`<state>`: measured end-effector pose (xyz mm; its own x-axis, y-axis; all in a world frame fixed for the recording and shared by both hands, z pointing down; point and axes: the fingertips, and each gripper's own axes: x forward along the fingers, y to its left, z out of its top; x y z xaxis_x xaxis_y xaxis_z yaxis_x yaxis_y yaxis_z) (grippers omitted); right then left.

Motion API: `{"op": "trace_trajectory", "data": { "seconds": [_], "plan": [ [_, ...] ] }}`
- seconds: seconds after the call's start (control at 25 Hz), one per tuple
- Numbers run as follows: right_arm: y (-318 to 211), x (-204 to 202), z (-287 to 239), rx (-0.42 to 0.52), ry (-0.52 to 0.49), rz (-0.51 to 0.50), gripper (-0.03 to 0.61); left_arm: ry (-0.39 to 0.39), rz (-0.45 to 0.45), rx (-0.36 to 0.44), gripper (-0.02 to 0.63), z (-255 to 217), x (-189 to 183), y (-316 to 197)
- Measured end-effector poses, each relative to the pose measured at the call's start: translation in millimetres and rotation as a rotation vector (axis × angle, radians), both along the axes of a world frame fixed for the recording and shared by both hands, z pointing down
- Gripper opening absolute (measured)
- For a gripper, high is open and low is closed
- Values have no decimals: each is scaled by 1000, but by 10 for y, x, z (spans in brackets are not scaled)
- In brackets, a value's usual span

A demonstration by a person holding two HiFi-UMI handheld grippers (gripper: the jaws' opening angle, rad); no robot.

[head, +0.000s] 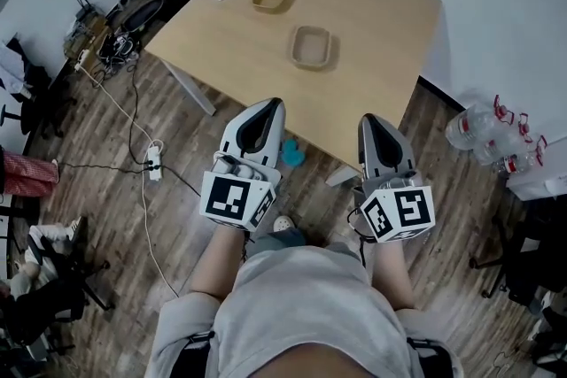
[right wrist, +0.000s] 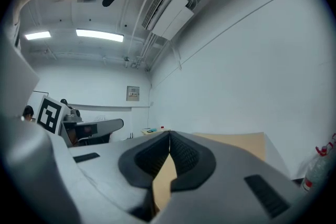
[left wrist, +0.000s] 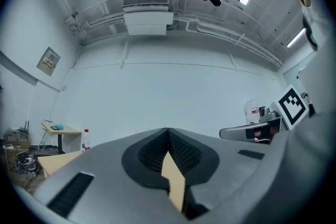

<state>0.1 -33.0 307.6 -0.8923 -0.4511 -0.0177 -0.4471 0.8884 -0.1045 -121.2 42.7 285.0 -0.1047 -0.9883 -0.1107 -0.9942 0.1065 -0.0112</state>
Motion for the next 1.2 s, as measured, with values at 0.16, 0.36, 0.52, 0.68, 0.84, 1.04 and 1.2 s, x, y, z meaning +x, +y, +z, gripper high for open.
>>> {"op": "trace_trajectory", "data": {
  "seconds": [0.16,0.36,0.52,0.68,0.84,1.04,1.2],
  "plan": [
    [-18,-173,27,0,3,27,11,-3,31,1,15,21,-195,-47],
    [-121,-335,91,-28,8,67,11,12,52,-8,15,88,-387,-167],
    [-282,-463,136,-36,25,72,11,23,60,-11,15,116,-497,-327],
    [-501,-672,197,-36,36,68,11,28,52,-16,15,179,-700,-536],
    [-784,-890,205,-48,29,74,11,30,55,-18,15,190,-915,-818],
    [-1213,-1117,255,-52,43,65,11,38,60,-32,15,242,-1111,-1276],
    [-1539,-1266,287,-69,39,72,11,41,61,-43,15,273,-1252,-1587]
  ]
}}
